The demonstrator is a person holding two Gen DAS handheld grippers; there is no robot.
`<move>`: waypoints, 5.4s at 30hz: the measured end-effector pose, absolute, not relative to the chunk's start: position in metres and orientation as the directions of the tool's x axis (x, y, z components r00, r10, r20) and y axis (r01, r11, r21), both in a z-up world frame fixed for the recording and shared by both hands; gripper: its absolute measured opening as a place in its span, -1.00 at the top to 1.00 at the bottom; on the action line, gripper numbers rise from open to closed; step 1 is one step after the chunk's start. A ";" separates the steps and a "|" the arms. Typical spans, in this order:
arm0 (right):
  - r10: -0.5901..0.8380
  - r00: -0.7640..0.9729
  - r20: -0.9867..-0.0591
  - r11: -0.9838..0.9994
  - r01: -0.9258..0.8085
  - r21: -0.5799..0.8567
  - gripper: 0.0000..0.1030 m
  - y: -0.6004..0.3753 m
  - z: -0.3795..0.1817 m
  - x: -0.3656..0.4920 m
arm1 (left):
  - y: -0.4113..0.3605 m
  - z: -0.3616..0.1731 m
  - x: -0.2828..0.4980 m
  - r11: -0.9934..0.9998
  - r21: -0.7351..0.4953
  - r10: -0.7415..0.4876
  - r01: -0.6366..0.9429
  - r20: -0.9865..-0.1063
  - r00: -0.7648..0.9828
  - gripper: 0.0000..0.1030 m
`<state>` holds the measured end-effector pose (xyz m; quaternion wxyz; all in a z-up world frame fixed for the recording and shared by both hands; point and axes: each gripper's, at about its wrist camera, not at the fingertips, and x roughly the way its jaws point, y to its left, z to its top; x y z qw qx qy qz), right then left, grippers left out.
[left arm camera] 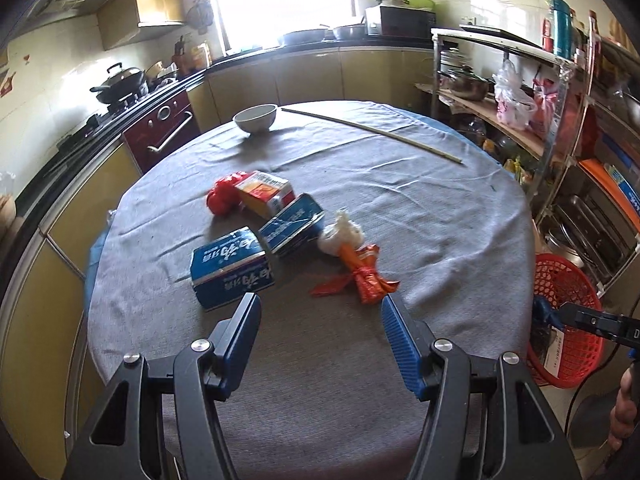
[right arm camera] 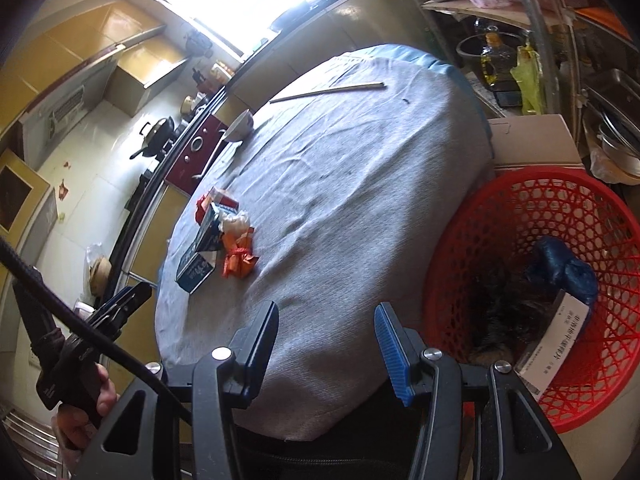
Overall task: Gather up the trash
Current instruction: 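Move both open tools back over the table toward the remaining items, then grasp the orange mesh bag with the right tool while the left tool grasps the blue toothpaste box, then lift the orange mesh bag and blue toothpaste box off the table, then carry the orange mesh bag over the red basket with the right tool and release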
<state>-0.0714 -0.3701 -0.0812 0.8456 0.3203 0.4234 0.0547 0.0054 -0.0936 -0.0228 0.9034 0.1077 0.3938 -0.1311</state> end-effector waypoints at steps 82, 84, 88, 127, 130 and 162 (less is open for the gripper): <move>0.381 0.487 -0.786 0.913 -0.064 0.403 0.32 -0.212 -0.096 0.070 | 0.012 -0.097 0.136 0.791 -0.055 -0.386 0.609 -0.818 0.428 -0.25; 0.387 0.496 -0.777 0.908 -0.058 0.415 0.32 -0.217 -0.093 0.063 | 0.016 -0.095 0.128 0.807 -0.070 -0.388 0.586 -0.812 0.437 -0.25; 0.397 0.516 -0.759 0.898 -0.049 0.436 0.32 -0.228 -0.088 0.051 | 0.021 -0.086 0.109 0.842 -0.080 -0.376 0.533 -0.795 0.476 -0.25; 0.398 0.613 -0.682 0.865 -0.004 0.502 0.32 -0.277 -0.064 -0.024 | -0.040 -0.042 0.012 0.928 0.014 -0.244 0.371 -0.732 0.637 -0.20; 0.403 0.611 -0.681 0.863 -0.006 0.505 0.32 -0.276 -0.067 -0.024 | -0.046 -0.036 0.011 0.928 0.041 -0.229 0.370 -0.721 0.654 -0.20; 0.356 0.698 -0.621 0.809 0.102 0.578 0.32 -0.355 -0.065 -0.051 | -0.161 -0.008 -0.010 0.840 0.218 -0.230 0.496 -0.686 0.691 -0.20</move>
